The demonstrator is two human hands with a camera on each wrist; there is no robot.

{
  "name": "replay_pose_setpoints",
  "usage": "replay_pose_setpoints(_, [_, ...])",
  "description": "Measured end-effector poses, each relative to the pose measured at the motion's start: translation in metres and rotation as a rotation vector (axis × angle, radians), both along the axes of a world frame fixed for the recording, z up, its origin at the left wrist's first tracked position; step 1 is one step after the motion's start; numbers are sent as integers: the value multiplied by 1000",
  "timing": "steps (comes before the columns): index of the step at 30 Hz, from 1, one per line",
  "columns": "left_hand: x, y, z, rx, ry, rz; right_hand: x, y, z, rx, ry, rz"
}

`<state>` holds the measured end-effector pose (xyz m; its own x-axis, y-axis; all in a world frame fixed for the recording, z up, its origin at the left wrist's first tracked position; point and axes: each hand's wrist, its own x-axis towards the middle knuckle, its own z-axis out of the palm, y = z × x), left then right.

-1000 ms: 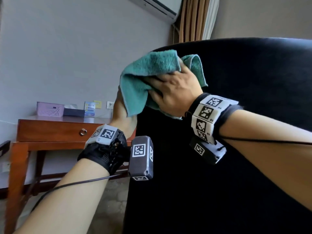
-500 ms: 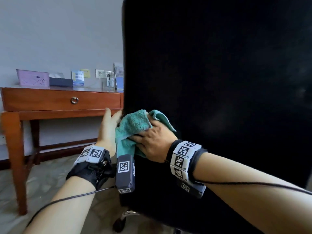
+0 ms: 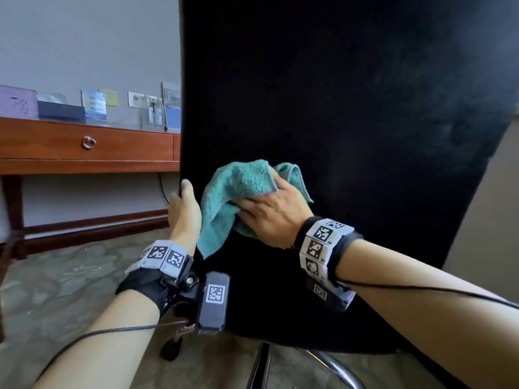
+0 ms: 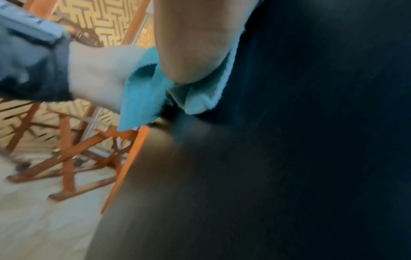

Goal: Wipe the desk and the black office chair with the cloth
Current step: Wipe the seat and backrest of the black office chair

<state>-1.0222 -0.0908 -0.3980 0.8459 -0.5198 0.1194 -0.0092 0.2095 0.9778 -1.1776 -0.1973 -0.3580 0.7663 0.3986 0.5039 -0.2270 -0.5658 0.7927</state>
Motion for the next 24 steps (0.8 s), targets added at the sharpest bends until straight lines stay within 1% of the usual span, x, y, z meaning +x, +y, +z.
replay_pose_setpoints(2, [-20, -1, 39, -63, -55, 46, -19, -3, 45, 67, -212, 25])
replay_pose_setpoints(3, [-20, -5, 53, -101, -43, 50, -25, -6, 64, 91, -281, 19])
replay_pose_setpoints(4, [-14, -10, 60, -138, 2, 27, -30, -9, 80, 102, -312, -11])
replay_pose_setpoints(5, [1, -19, 58, -180, 35, 2, -32, -10, 89, 106, -321, -40])
replay_pose_setpoints(7, [56, -51, 31, -212, 84, -42, -26, -10, 87, 141, -329, -49])
replay_pose_setpoints(9, [72, -56, 20, -210, 71, -66, -16, -8, 71, 161, -277, -8])
replay_pose_setpoints(10, [65, -48, 25, -191, 56, -86, -12, -6, 66, 121, -198, 24])
replay_pose_setpoints(12, [52, -28, 39, -167, 56, -104, -12, -6, 71, -42, 7, 19])
replay_pose_setpoints(13, [52, -22, 43, -153, 66, -82, -14, -6, 81, -116, 71, -16])
replay_pose_setpoints(14, [56, -20, 46, -149, 79, -46, -18, -6, 95, -148, 65, -42])
replay_pose_setpoints(15, [56, -20, 51, -165, 64, -2, -23, -5, 110, -132, -14, -44])
replay_pose_setpoints(16, [52, -19, 57, -189, 38, 45, -29, -5, 125, -82, -137, -29])
replay_pose_setpoints(18, [13, -5, 82, -231, -41, 129, -43, -9, 147, 30, -361, -3])
replay_pose_setpoints(20, [-24, 1, 101, -287, -142, 258, -52, -11, 147, 88, -479, -26])
replay_pose_setpoints(21, [-38, 1, 106, -306, -212, 342, -52, -12, 139, 93, -515, -34])
replay_pose_setpoints(22, [-52, 0, 110, -331, -286, 395, -53, -15, 126, 101, -514, -37])
replay_pose_setpoints(23, [-66, -1, 111, -366, -368, 411, -55, -17, 109, 104, -462, -34])
replay_pose_setpoints(24, [-77, -4, 112, -379, -446, 392, -59, -20, 92, 84, -369, -20])
